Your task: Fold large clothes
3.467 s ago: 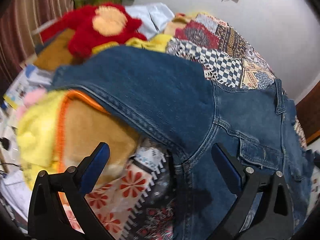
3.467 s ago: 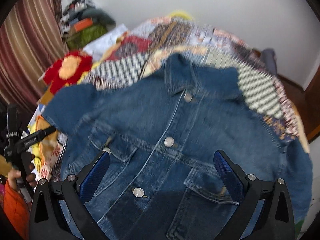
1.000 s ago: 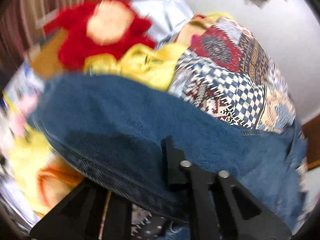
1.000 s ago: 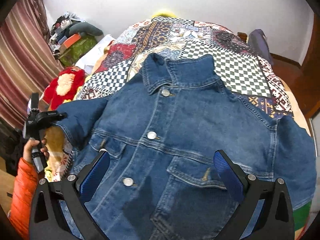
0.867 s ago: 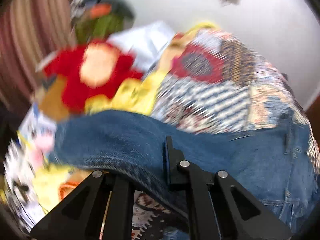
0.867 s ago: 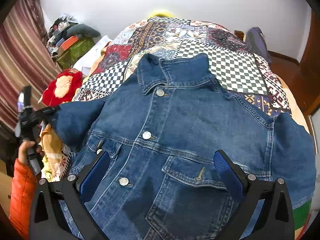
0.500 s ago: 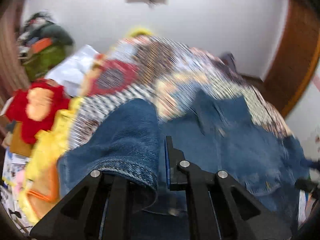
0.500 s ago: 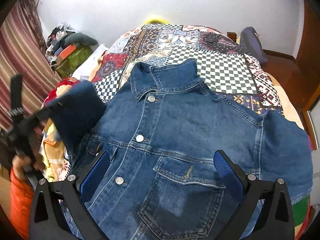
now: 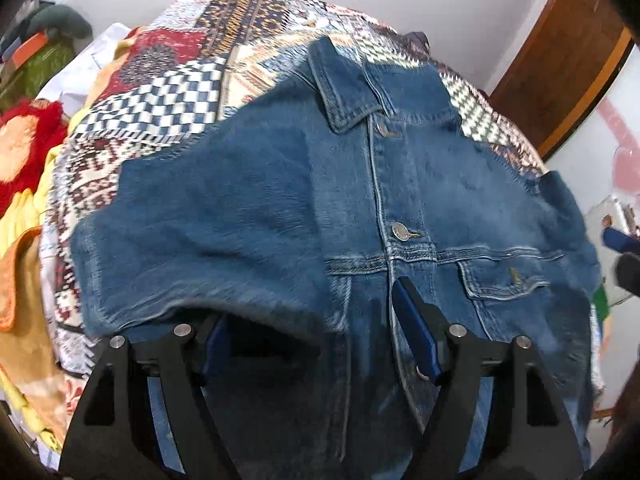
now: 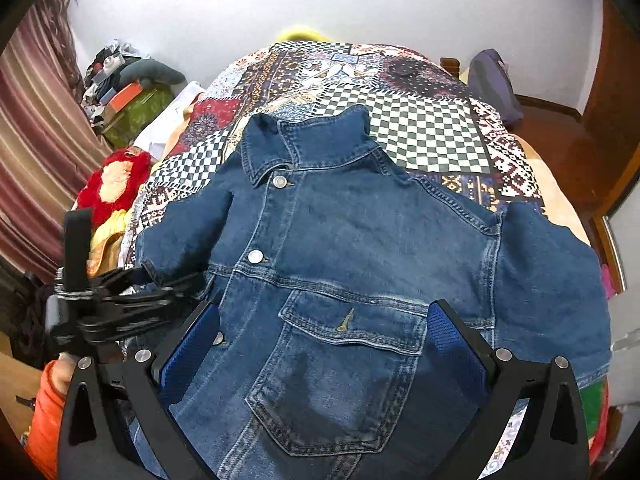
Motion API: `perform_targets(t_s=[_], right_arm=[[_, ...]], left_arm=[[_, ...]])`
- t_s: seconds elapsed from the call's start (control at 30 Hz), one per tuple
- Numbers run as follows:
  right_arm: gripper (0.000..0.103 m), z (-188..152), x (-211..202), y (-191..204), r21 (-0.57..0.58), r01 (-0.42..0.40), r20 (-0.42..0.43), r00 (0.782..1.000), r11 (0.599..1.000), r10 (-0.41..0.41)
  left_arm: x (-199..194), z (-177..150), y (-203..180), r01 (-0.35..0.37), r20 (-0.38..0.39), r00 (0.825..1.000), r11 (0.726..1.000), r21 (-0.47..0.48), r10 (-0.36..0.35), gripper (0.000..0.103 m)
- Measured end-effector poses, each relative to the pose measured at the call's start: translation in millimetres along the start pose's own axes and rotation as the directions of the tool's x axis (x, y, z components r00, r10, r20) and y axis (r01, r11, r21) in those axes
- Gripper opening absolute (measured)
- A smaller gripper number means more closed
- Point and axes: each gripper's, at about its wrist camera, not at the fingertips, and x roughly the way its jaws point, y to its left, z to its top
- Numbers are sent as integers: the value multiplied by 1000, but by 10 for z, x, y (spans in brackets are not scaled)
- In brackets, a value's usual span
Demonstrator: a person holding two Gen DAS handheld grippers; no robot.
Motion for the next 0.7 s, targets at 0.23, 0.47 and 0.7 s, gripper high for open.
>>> perform_targets(t_s=[0.23, 0.47, 0.7], right_arm=[[103, 50, 46, 175, -36, -3, 6, 1000, 999, 3], [103, 85, 171, 305, -42, -17, -15, 1000, 999, 16], [103, 114, 302, 344, -45, -4, -41, 999, 999, 2]], left_arm=[[-529, -36, 848, 43, 122, 992, 975, -218, -17, 84], [-385, -340, 1828, 86, 104, 994, 853, -514, -37, 85], [192, -580, 2028, 205, 50, 973, 748, -631, -224, 85]])
